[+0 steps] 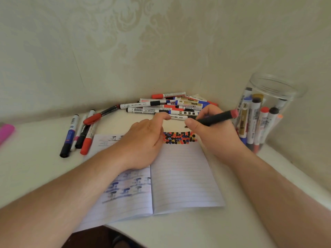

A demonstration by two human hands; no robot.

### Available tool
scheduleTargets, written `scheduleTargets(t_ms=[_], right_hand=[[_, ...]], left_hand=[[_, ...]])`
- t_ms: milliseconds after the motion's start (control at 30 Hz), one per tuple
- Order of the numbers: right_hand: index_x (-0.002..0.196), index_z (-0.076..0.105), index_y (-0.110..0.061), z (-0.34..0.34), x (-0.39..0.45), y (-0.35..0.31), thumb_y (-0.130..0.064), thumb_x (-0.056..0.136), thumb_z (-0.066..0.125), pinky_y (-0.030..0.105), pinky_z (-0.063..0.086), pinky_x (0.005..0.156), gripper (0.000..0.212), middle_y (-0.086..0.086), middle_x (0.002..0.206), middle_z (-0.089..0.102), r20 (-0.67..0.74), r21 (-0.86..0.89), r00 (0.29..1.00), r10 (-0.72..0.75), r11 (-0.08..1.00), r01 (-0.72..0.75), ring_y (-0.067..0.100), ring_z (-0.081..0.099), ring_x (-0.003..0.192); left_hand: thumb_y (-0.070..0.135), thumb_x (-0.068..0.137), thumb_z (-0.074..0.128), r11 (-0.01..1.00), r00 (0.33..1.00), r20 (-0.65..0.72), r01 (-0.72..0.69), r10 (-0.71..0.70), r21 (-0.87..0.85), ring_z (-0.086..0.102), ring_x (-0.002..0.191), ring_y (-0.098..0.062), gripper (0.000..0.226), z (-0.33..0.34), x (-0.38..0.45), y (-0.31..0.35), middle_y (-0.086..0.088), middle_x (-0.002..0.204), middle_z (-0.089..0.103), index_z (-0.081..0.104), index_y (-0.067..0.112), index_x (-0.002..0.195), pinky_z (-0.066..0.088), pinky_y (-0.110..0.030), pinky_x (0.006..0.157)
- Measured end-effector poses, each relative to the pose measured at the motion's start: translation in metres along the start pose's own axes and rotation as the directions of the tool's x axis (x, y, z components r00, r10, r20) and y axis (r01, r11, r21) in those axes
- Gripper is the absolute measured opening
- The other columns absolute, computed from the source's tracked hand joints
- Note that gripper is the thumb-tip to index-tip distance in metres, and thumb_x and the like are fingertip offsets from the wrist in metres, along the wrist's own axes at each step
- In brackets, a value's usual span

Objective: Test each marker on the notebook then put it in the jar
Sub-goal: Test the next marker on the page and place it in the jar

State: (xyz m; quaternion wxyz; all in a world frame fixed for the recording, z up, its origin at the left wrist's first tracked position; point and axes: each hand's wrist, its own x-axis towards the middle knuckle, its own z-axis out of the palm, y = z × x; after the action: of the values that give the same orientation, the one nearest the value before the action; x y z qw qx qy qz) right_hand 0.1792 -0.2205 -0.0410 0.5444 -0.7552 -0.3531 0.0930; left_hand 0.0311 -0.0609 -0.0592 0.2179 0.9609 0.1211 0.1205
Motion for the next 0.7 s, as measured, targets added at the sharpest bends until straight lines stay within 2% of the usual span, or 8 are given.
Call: scheduleTargets(t_ms=[100, 167, 267, 367, 567, 700], right_hand=[[0.092, 0.065, -0.019, -0.001, -0.002, -0.002, -0.008, 0.097, 0.071, 0.023, 0.035, 0.047, 0.014, 0.001, 0.064, 0.053, 0.133, 0.379, 0.990, -0.035, 0.925, -0.018, 0.011, 0.043, 0.051], [0.091, 0.069, -0.017, -0.001, -0.002, -0.004, -0.003, 0.100, 0.059, 0.025, 0.032, 0.047, 0.019, 0.005, 0.062, 0.049, 0.203, 0.512, 0.979, 0.005, 0.852, -0.111, 0.016, 0.041, 0.053], [0.090, 0.076, -0.016, -0.004, -0.001, -0.005, -0.009, 0.090, 0.053, 0.024, 0.037, 0.047, 0.024, 0.008, 0.067, 0.053, 0.258, 0.637, 0.965, 0.046, 0.743, -0.205, 0.016, 0.047, 0.054], [0.096, 0.077, -0.015, -0.005, -0.002, -0.007, -0.004, 0.100, 0.053, 0.023, 0.038, 0.047, 0.027, 0.009, 0.070, 0.056, 0.263, 0.658, 0.964, 0.046, 0.722, -0.214, 0.017, 0.048, 0.055], [0.100, 0.073, -0.009, -0.001, -0.003, -0.011, -0.006, 0.104, 0.055, 0.022, 0.039, 0.044, 0.018, 0.010, 0.066, 0.057, 0.237, 0.584, 0.970, 0.060, 0.789, -0.192, 0.015, 0.050, 0.052], [0.105, 0.072, -0.007, 0.003, -0.003, -0.008, -0.007, 0.104, 0.058, 0.022, 0.040, 0.045, 0.014, 0.009, 0.066, 0.058, 0.263, 0.533, 0.963, 0.064, 0.822, -0.200, 0.016, 0.050, 0.053]], left_hand=[[0.026, 0.109, 0.040, 0.993, 1.000, -0.019, -0.004, 0.002, -0.121, 0.059, 0.099, -0.010, 0.041, 0.001, -0.001, -0.001, 0.015, 0.103, 0.062, 0.017, 0.042, 0.138, 0.048, -0.036, 0.095], [0.029, 0.108, 0.046, 0.978, 0.999, -0.019, 0.038, -0.042, -0.205, 0.063, 0.098, -0.006, 0.035, 0.001, 0.000, -0.004, 0.015, 0.102, 0.067, 0.021, 0.039, 0.130, 0.051, -0.032, 0.094], [0.033, 0.105, 0.054, 0.954, 0.996, -0.032, 0.068, -0.081, -0.290, 0.067, 0.094, 0.000, 0.027, 0.000, 0.000, -0.006, 0.014, 0.099, 0.072, 0.030, 0.030, 0.116, 0.052, -0.026, 0.088], [0.037, 0.106, 0.051, 0.964, 0.996, -0.044, 0.059, -0.073, -0.259, 0.065, 0.091, -0.001, 0.019, -0.001, 0.000, -0.005, 0.012, 0.094, 0.070, 0.035, 0.028, 0.112, 0.051, -0.027, 0.082], [0.038, 0.108, 0.045, 0.974, 0.997, -0.053, 0.039, -0.051, -0.223, 0.062, 0.089, 0.000, 0.012, -0.002, -0.001, -0.004, 0.013, 0.091, 0.068, 0.036, 0.031, 0.110, 0.047, -0.026, 0.077], [0.037, 0.107, 0.048, 0.981, 0.999, -0.046, 0.016, -0.026, -0.196, 0.063, 0.088, -0.005, 0.013, -0.003, -0.001, -0.002, 0.013, 0.090, 0.068, 0.036, 0.036, 0.106, 0.051, -0.035, 0.080]])
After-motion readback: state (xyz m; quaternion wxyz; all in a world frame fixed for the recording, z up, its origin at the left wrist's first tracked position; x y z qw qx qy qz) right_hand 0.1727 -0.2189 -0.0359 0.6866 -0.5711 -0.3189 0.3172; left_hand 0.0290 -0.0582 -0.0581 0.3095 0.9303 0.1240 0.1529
